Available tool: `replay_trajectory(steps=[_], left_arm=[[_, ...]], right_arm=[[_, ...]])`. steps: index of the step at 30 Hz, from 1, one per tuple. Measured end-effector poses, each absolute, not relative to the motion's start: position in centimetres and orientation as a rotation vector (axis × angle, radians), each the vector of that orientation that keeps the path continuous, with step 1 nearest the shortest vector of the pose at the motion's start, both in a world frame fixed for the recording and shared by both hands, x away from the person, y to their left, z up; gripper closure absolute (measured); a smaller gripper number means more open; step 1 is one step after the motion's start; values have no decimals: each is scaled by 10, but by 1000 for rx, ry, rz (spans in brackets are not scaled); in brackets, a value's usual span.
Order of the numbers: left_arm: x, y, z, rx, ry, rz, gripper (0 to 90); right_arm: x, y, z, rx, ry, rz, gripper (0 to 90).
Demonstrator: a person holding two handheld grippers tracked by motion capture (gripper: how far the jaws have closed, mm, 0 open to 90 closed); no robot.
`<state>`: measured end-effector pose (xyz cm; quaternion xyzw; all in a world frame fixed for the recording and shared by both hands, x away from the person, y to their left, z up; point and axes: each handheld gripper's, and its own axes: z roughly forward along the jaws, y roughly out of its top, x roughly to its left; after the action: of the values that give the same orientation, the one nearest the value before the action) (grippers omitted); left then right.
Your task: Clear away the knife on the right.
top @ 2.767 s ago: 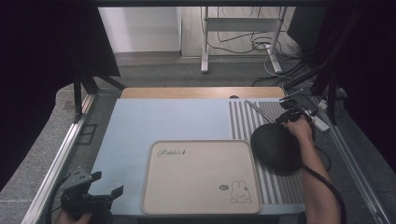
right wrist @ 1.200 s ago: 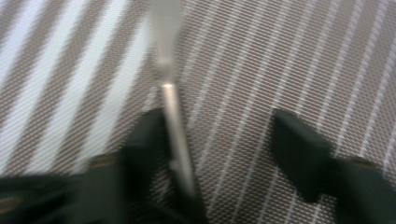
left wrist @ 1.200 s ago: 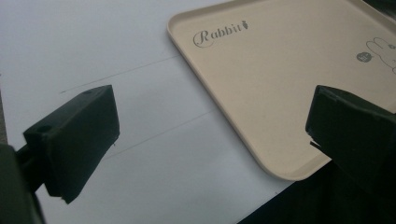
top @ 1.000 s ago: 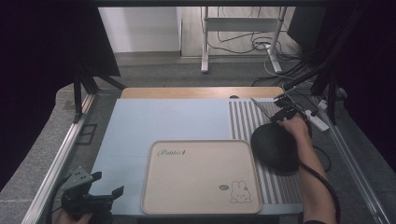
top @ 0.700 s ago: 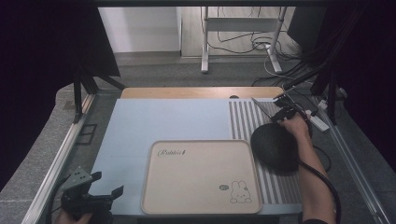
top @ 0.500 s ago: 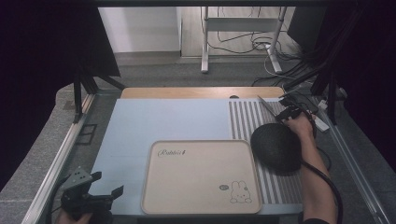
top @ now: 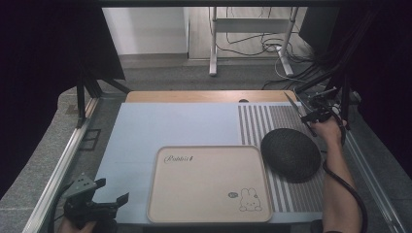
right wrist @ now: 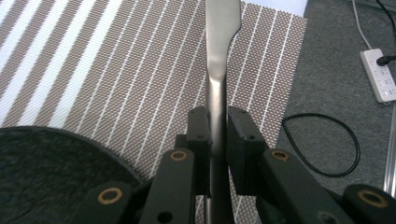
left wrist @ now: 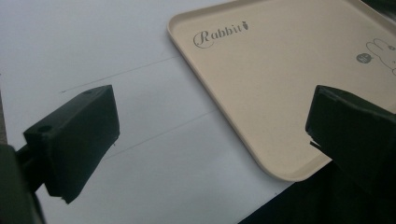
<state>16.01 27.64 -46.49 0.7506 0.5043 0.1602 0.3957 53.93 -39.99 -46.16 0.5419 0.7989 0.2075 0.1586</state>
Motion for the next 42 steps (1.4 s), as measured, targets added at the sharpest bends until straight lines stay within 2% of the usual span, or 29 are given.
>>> replay_trajectory(steps=[14, 42], left_arm=[[160, 276, -465, 1907, 1275, 408, 29], [160, 275, -465, 1922, 1253, 403, 29]], right_arm=[[510, -362, -450, 1461, 2376, 660, 801], [425, -283, -456, 1227, 2606, 672, 800]])
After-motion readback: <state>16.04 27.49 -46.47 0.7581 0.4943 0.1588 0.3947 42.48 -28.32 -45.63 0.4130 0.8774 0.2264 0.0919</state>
